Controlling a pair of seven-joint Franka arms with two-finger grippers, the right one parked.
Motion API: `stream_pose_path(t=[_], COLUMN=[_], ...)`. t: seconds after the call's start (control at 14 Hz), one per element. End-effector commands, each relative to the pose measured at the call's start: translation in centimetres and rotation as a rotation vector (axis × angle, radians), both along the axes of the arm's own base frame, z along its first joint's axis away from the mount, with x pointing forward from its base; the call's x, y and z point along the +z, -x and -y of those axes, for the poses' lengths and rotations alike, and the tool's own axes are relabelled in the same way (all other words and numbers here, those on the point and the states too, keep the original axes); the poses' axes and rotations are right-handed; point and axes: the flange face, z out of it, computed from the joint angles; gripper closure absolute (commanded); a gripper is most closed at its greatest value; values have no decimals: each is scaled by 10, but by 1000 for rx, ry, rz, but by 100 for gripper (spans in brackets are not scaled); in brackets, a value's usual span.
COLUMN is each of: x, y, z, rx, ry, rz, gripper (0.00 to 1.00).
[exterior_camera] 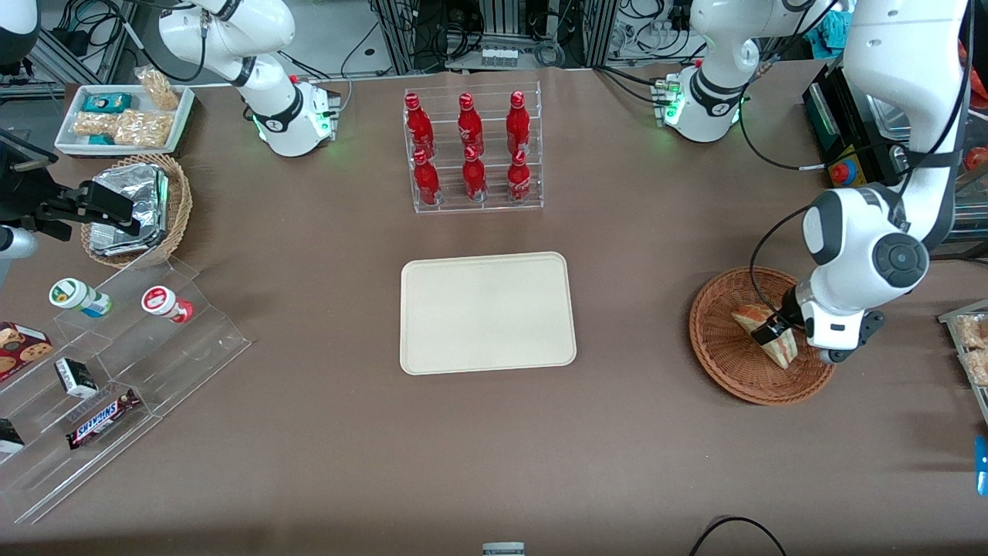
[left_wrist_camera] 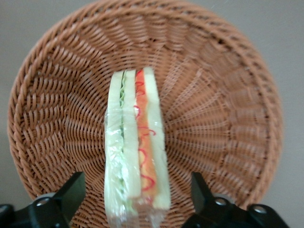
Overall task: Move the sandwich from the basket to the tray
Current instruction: 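Close the left gripper on the wrapped sandwich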
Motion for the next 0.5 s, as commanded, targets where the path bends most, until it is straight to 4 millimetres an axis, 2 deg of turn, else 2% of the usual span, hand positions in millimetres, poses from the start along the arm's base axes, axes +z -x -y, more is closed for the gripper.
stream_pose_path(t=[0.0, 0.07, 0.21, 0.36, 0.43], x=[-6, -6, 6, 38, 60], y=[4, 6, 5, -3, -6], z=[-8, -9, -7, 3, 19], rx=[-27, -36, -31, -43, -66], ry=[-48, -58, -62, -71, -75], rz=[-7, -14, -22, -67, -91], gripper=[84, 93, 97, 98, 99])
